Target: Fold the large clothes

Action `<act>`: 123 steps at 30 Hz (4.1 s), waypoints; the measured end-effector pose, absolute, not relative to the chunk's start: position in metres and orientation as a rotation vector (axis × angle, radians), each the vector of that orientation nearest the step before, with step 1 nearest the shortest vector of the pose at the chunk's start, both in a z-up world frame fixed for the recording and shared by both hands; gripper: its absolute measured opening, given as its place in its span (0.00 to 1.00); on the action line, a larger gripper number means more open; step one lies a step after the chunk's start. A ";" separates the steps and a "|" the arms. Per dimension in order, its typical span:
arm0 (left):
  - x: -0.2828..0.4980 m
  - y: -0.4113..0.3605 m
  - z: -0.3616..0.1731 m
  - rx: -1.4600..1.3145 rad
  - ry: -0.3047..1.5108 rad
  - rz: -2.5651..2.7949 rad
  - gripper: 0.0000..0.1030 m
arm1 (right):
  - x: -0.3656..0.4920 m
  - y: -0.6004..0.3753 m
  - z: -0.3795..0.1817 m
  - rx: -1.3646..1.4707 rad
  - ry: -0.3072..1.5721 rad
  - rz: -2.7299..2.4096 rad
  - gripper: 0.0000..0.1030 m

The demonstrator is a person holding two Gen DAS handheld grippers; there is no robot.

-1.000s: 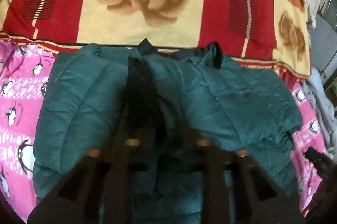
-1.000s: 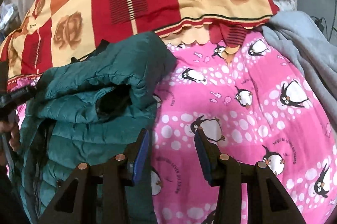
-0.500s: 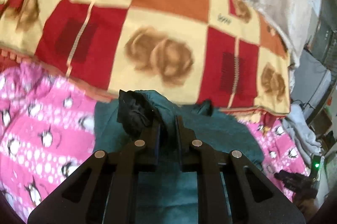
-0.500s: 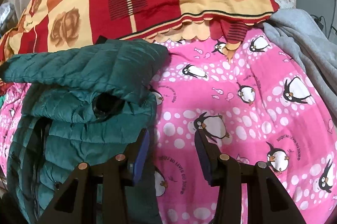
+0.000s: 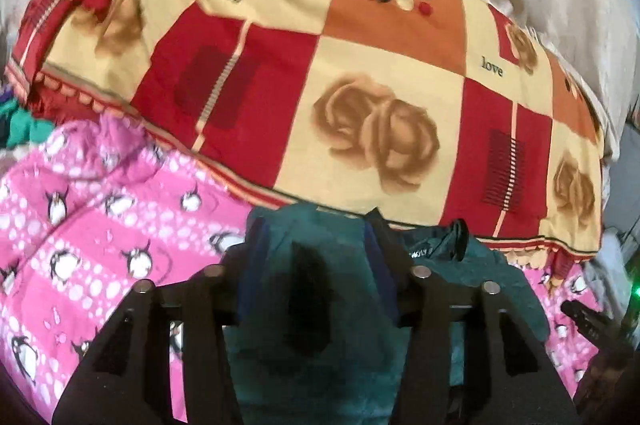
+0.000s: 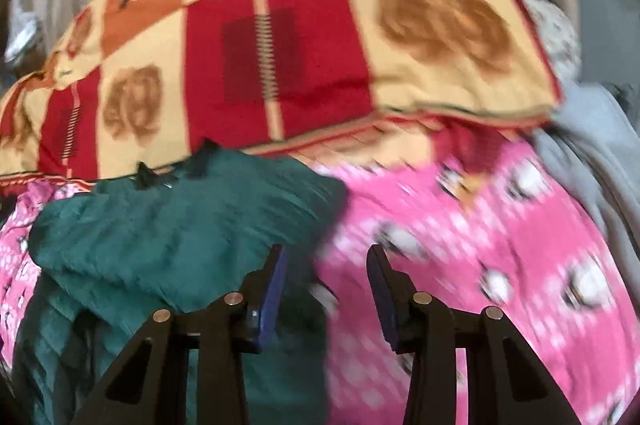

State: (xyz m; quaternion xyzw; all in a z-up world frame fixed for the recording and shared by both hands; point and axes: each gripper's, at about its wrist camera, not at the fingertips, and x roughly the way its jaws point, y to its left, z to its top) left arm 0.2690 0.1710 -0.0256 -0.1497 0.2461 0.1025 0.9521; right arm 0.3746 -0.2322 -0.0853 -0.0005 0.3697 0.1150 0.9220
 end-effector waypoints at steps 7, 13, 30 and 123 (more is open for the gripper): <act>0.321 0.138 -0.116 -0.160 0.811 0.179 0.51 | 0.411 -0.199 -0.150 -0.059 0.978 0.352 0.37; 0.322 0.149 -0.126 -0.213 0.839 0.161 0.59 | 0.415 -0.213 -0.163 0.003 1.036 0.394 0.42; 0.355 0.145 -0.134 -0.199 0.825 0.187 0.62 | 0.477 -0.194 -0.180 0.048 0.995 0.263 0.42; 0.220 0.200 -0.061 -0.115 0.712 0.102 0.91 | 0.270 -0.204 -0.086 -0.117 0.760 0.368 0.61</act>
